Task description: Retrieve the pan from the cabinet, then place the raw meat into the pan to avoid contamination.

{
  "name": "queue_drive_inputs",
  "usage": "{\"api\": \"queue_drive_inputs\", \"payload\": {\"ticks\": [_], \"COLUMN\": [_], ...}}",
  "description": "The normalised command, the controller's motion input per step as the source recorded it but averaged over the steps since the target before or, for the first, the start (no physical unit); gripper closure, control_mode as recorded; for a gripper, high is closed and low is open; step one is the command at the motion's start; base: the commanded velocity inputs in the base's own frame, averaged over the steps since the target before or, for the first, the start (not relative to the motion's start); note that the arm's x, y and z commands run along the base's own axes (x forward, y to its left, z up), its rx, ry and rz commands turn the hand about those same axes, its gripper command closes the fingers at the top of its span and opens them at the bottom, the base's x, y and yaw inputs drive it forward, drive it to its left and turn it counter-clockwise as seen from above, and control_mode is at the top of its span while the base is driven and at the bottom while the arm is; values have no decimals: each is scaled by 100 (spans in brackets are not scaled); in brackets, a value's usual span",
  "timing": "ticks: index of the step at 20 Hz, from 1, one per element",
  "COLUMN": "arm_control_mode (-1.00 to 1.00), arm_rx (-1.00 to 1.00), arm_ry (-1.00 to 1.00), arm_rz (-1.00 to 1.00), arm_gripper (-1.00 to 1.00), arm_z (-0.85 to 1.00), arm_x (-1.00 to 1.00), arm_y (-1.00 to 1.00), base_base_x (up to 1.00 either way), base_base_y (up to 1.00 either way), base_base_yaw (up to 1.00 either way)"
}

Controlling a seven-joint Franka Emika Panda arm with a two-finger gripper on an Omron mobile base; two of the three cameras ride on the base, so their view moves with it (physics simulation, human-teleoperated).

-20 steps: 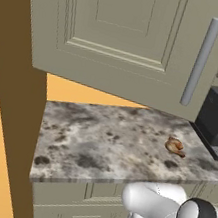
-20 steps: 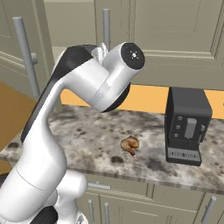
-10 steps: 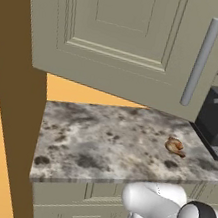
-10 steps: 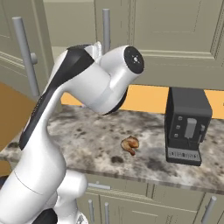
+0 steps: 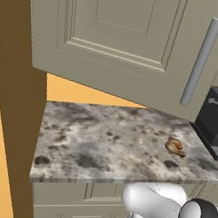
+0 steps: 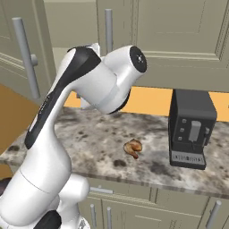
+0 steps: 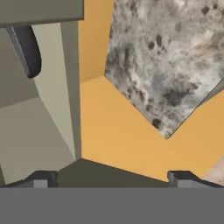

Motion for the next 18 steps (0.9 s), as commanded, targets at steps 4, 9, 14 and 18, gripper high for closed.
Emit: {"api": "queue_drive_inputs", "payload": {"ticks": [4, 9, 14, 18], "arm_control_mode": [-100, -100, -100, -100], "arm_rx": [0, 0, 1, 7], "arm_ry": [11, 8, 13, 17], "arm_rz": [16, 15, 15, 12], "arm_gripper": [-100, -100, -100, -100], "arm_z": [-1, -3, -3, 0], "arm_x": [0, -2, -33, -69], "arm_y": [49, 42, 51, 57], "base_base_x": [0, 0, 0, 0], "base_base_y": [0, 0, 0, 0], "base_base_yaw": [0, 0, 0, 0]}}
